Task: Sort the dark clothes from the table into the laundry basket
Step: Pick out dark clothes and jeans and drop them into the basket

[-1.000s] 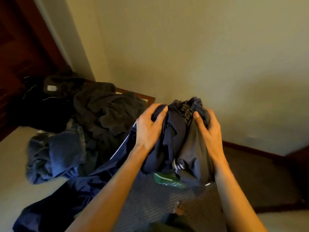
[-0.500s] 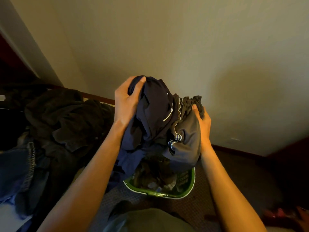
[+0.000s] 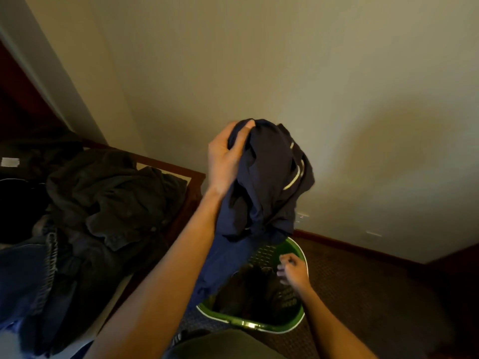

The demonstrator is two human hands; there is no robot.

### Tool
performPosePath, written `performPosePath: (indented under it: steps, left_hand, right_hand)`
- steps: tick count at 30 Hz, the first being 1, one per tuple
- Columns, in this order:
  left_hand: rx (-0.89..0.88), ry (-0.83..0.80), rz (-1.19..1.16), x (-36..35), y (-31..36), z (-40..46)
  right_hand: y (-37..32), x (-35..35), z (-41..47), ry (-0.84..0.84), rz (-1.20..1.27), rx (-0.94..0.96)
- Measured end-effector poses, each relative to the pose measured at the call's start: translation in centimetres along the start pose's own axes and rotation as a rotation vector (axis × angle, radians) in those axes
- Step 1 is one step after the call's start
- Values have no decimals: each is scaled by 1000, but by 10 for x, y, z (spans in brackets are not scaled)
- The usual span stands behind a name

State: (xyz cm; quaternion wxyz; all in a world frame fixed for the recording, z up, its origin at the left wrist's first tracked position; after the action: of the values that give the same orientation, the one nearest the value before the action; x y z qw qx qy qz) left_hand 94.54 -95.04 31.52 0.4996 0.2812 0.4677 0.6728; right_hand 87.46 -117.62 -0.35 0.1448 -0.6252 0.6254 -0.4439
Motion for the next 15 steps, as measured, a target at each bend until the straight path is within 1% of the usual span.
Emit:
performPosePath:
  steps: [5, 7, 9, 11, 13, 15]
  left_hand:
    - [28, -33, -125, -35, -2, -10]
    - [12, -71, -125, -40, -10, -17]
    - [28, -117, -53, -39, -34, -32]
    - [101, -158, 110, -33, -76, -52]
    - [251, -231, 311, -22, -124, -78]
    - [421, -360, 439, -7, -165, -109]
  right_hand:
    - [13, 11, -1, 31, -20, 0]
    - [14, 19, 0, 36, -12, 10]
    - [18, 28, 2, 32, -10, 5]
    - [24, 36, 3, 33, -1, -6]
    - [31, 42, 4, 29, -11, -20]
    - [37, 44, 3, 12, -15, -23]
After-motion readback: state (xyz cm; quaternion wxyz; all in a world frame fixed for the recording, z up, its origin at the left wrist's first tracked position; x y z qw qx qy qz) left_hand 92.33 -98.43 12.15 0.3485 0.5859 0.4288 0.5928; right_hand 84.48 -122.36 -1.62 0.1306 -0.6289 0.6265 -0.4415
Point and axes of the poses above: each hand's wrist, its own z-axis towards the middle knuckle, its own x-axis out of the back of the hand, y = z × x, the point moved 3 cm from there along z, towards the middle knuckle, and after that the axes turned 8 degrees about y, right-handed, at the moved point
